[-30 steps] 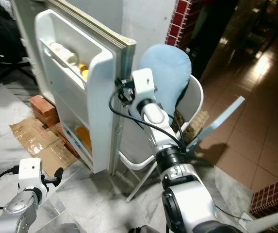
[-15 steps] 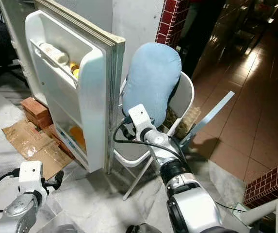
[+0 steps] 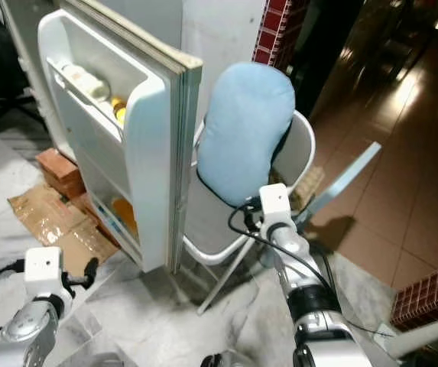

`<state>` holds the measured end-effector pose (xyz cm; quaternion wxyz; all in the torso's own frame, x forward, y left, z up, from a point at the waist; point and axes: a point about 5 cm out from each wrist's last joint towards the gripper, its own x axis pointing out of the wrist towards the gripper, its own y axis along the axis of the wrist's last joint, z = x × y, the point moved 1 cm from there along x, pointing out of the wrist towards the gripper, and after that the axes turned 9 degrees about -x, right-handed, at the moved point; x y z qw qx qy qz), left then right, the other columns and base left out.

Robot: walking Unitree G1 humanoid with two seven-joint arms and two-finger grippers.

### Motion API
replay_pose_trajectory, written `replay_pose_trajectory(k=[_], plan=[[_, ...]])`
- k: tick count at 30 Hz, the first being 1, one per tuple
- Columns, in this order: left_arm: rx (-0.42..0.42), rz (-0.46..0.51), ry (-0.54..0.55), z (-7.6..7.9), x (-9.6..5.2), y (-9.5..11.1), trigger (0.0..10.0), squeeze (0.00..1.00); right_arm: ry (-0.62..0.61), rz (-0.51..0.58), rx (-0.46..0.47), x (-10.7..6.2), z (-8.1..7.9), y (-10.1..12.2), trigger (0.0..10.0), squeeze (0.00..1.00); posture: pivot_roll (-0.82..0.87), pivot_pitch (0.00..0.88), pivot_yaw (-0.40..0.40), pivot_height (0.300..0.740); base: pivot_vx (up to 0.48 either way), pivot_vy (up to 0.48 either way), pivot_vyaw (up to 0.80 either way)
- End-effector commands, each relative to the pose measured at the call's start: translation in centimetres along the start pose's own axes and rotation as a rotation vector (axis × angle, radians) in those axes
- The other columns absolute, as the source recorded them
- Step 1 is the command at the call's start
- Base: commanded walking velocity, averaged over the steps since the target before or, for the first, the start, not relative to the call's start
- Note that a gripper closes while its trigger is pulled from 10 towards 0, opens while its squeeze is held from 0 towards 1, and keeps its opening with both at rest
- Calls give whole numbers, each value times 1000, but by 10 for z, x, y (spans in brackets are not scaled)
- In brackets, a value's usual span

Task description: Restocking fridge

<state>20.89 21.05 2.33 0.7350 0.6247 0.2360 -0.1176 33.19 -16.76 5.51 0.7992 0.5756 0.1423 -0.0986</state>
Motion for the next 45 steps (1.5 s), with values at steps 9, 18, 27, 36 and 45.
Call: replay_pose_trajectory(k=[9,18,27,36,45], plan=[[0,2,-1,-2,-4,-2,10000,0,-9,50,94,-42,15,-7,10000,0,111,0,-122,716,0,0,229],[13,1,-5,-4,-4,-2,10000,0,99,124,114,-89,19,-16,10000,0,86,0,-109,716,0,0,0],[30,19,-29,-3,-3,1,10000,0,107,129,120,-95,19,-15,10000,0,89,0,-106,716,180,0,214],[24,20,-28,-3,-3,1,10000,0,117,127,124,-96,20,-14,10000,0,89,0,-108,716,385,0,0],[26,19,-25,-2,-2,1,10000,0,118,125,124,-96,20,-13,10000,0,85,0,-107,716,369,0,0]])
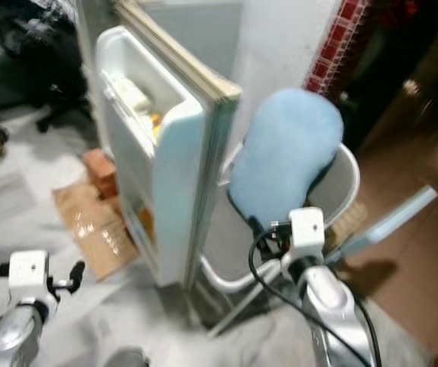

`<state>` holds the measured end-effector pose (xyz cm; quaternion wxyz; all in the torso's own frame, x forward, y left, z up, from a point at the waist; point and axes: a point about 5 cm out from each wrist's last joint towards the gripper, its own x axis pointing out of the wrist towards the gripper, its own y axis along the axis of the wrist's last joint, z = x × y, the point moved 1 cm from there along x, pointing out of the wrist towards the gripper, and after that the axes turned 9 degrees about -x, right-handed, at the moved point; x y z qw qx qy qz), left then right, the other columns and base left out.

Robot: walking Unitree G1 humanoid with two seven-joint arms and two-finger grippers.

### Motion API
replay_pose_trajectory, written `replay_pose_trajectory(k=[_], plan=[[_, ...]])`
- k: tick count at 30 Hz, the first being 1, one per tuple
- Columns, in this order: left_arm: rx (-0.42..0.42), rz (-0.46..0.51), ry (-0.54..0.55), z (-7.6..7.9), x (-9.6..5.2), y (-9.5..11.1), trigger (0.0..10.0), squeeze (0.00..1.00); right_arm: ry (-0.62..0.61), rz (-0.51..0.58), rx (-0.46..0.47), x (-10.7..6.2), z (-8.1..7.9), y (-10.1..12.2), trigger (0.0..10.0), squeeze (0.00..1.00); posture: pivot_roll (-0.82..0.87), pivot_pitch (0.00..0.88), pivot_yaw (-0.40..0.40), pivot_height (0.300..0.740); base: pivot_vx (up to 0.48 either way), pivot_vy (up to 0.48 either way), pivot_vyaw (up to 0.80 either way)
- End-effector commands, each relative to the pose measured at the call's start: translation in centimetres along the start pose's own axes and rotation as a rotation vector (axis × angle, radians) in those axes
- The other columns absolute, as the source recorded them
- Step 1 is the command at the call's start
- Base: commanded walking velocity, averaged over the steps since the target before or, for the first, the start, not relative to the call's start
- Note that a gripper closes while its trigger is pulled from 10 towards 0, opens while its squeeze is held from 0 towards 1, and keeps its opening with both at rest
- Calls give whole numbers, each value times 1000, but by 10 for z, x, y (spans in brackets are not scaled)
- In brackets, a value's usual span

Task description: Restocking fridge

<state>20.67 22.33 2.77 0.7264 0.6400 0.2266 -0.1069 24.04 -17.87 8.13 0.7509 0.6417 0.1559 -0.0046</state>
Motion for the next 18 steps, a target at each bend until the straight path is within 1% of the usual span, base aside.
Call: replay_pose_trajectory(k=[1,4,6,8,9,10,11,12,13,14,15,16,17,18], plan=[[-5,-13,-33,10,0,-4,10000,0,-40,-18,-10,-3,12,-1,10000,0,85,0,-107,716,330,0,0],[-9,-25,6,7,1,-6,10000,0,-42,-25,3,-1,13,-2,10000,0,87,0,-109,716,0,0,0],[-9,-27,12,7,1,-6,10000,0,-44,-24,4,1,13,-1,10000,0,90,0,-110,716,0,0,0],[-8,-25,15,6,2,-5,10000,0,-52,-13,11,9,13,5,10000,0,90,0,-110,716,0,0,0],[-8,-24,17,6,2,-5,10000,0,-56,6,28,18,12,13,10000,0,89,0,-109,716,0,0,0],[-10,-26,20,6,2,-6,10000,0,-50,17,27,22,10,17,10000,0,89,0,-109,716,0,0,0],[-11,-30,26,6,3,-6,10000,0,-43,42,16,32,6,25,10000,0,94,0,-109,716,0,0,0],[-11,-30,26,6,3,-6,10000,0,-43,42,16,32,6,25,10000,0,94,0,-109,716,0,0,0],[-11,-32,29,6,3,-6,10000,0,-41,54,8,36,5,29,10000,0,94,0,-108,716,0,0,0],[-12,-34,32,6,3,-6,10000,0,-38,69,19,40,3,33,10000,0,100,0,-109,716,0,0,0],[-17,-43,50,6,3,-7,10000,0,-22,94,26,49,-4,41,10000,0,101,0,-109,716,0,0,800],[-21,-49,61,5,3,-8,10000,0,-13,106,22,53,-8,45,10000,0,101,0,-109,716,0,0,800],[-21,-49,61,5,3,-8,10000,0,-13,106,22,53,-8,45,10000,0,101,0,-109,716,0,0,800],[-38,-61,80,3,3,-10,10000,0,2,116,31,58,-15,50,10000,0,109,0,-112,716,0,0,800]])
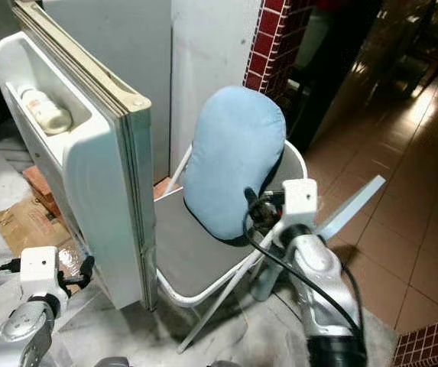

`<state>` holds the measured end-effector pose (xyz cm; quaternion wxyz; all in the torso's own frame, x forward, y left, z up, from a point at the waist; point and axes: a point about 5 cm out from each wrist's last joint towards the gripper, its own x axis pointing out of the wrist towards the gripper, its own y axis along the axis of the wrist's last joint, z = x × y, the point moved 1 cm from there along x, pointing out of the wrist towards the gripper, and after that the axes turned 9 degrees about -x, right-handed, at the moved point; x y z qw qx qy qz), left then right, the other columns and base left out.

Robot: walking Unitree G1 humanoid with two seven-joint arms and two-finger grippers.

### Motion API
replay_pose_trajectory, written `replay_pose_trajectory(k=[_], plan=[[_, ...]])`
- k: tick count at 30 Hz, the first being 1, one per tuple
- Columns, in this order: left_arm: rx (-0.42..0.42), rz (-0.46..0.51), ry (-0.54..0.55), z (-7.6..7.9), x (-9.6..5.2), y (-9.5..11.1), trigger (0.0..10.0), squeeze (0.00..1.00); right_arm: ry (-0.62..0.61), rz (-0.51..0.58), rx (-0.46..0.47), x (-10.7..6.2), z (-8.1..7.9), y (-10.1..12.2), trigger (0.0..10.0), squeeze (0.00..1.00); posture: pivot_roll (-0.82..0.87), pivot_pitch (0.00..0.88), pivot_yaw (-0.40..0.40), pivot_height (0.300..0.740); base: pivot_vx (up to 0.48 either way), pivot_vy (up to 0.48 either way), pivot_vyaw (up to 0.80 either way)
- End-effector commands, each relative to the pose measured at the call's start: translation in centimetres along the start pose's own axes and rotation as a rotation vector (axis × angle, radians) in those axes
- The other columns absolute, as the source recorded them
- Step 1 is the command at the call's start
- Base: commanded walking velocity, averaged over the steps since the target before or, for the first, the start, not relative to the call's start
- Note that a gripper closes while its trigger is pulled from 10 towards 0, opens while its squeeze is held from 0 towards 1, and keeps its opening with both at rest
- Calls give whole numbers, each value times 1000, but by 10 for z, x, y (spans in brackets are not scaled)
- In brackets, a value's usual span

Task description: Restocking fridge

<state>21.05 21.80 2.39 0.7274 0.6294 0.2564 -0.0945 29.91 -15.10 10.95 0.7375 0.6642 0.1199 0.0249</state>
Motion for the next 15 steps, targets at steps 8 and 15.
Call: replay_pose_trajectory(k=[8,15], plan=[[-52,-93,62,-6,0,-14,10000,0,127,19,2,20,-38,15,10000,0,124,0,-124,716,0,0,756],[-63,-117,52,-5,1,-16,10000,0,437,141,94,12,-80,56,10000,0,122,0,-120,716,0,0,0]])
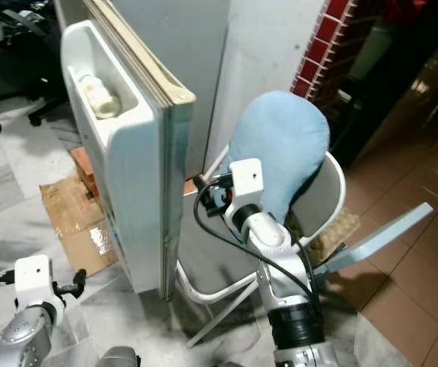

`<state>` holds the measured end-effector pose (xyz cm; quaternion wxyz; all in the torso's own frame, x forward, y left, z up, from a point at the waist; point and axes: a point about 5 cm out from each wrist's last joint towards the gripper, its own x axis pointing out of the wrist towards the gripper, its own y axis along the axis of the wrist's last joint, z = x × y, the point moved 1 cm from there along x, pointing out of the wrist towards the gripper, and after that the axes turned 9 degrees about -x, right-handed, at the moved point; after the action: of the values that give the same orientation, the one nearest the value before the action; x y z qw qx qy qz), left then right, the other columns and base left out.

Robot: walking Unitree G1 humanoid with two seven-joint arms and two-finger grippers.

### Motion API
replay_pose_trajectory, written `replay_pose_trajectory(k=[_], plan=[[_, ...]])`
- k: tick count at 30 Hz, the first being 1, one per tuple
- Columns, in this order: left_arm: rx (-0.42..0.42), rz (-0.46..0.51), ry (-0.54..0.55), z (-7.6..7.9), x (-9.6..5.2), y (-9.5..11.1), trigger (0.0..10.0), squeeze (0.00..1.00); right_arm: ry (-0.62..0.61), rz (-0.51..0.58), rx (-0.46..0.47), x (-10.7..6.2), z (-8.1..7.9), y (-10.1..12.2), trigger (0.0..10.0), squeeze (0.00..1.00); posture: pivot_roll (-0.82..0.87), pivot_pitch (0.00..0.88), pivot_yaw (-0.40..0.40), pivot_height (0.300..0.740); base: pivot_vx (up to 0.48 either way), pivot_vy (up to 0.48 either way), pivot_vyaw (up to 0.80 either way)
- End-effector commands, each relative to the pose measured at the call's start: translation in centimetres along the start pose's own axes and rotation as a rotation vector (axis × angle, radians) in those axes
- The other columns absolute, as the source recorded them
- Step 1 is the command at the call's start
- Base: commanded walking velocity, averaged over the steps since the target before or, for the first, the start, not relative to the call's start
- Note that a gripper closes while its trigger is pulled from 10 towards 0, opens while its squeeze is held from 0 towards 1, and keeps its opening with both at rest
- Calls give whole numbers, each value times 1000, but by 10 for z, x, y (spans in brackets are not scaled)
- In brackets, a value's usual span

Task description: Restocking fridge

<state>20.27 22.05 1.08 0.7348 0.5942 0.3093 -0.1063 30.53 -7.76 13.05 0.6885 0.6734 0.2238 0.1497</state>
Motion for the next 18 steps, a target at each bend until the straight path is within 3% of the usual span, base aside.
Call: replay_pose_trajectory(k=[1,2,3,5,8,12,13,18], plan=[[2,-16,1,0,1,-1,10000,0,107,92,27,1,-14,26,10000,0,122,0,-120,716,0,0,0],[2,-19,0,0,1,-2,10000,0,234,142,70,-5,-27,41,10000,0,120,0,-119,716,0,0,0],[2,-19,0,0,1,-2,10000,0,234,142,70,-5,-27,41,10000,0,120,0,-119,716,0,0,0],[3,-24,-3,0,2,-1,10000,0,413,192,78,-19,-41,57,10000,0,115,0,-117,716,0,0,0],[3,-28,-6,0,3,-1,10000,0,509,215,138,-31,-44,67,10000,0,110,0,-115,716,0,0,0],[-1,-29,-8,0,4,-1,10000,0,388,179,75,-26,-29,60,10000,0,103,0,-112,716,0,0,0],[-2,-31,-11,1,5,-1,10000,0,261,121,-12,-14,-16,46,10000,0,99,0,-108,716,0,0,0],[10,-33,-16,4,7,0,10000,0,198,36,-79,-4,5,22,10000,0,120,0,-117,716,0,0,0]])
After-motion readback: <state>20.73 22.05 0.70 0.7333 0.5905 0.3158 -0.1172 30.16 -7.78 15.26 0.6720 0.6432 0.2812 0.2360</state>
